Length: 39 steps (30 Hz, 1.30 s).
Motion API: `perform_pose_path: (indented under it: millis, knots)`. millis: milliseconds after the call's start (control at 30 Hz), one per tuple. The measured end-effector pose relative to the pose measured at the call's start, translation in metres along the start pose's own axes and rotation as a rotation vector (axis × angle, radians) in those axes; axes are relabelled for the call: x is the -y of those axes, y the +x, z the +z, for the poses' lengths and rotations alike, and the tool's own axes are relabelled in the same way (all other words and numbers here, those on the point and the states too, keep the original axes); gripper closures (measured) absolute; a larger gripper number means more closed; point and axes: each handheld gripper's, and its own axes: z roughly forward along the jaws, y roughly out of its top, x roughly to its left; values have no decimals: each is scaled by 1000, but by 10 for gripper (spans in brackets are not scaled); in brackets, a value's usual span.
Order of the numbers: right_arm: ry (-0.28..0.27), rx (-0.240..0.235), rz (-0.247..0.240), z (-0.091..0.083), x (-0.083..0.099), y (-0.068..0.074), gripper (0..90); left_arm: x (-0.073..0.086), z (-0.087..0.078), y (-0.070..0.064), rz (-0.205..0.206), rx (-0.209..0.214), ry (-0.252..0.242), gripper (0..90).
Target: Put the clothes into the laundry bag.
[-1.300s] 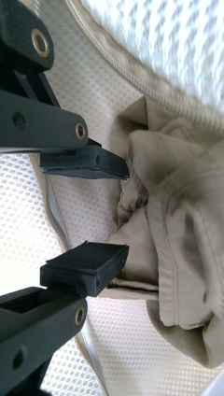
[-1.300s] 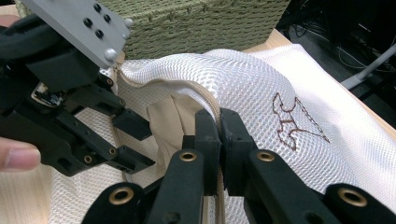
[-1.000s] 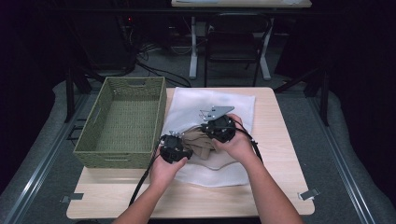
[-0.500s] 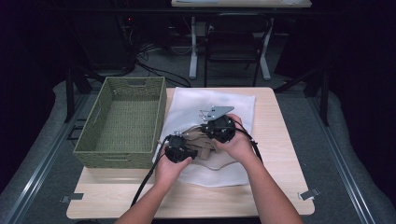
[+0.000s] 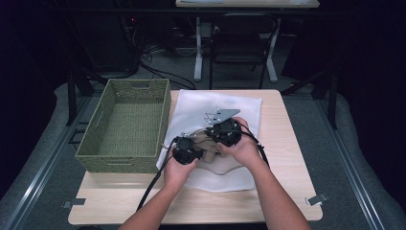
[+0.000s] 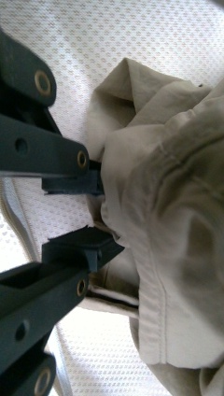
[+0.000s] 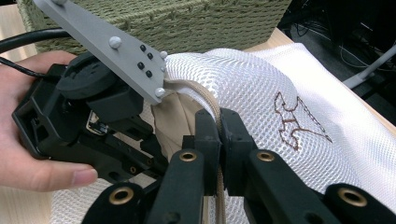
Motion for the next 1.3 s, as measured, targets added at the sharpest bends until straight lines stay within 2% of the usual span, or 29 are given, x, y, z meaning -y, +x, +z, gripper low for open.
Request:
perform_pose_path:
  millis: [600, 800, 1300]
  knots:
    - [3, -5, 6, -1, 0, -1, 878, -10, -4, 1, 6, -16, -45, 820]
    - [21, -10, 12, 2, 2, -2, 879, -12, -6, 0, 13, -13, -52, 832]
    - [64, -18, -13, 6, 4, 0, 881, -28, -4, 0, -9, -21, -64, 837]
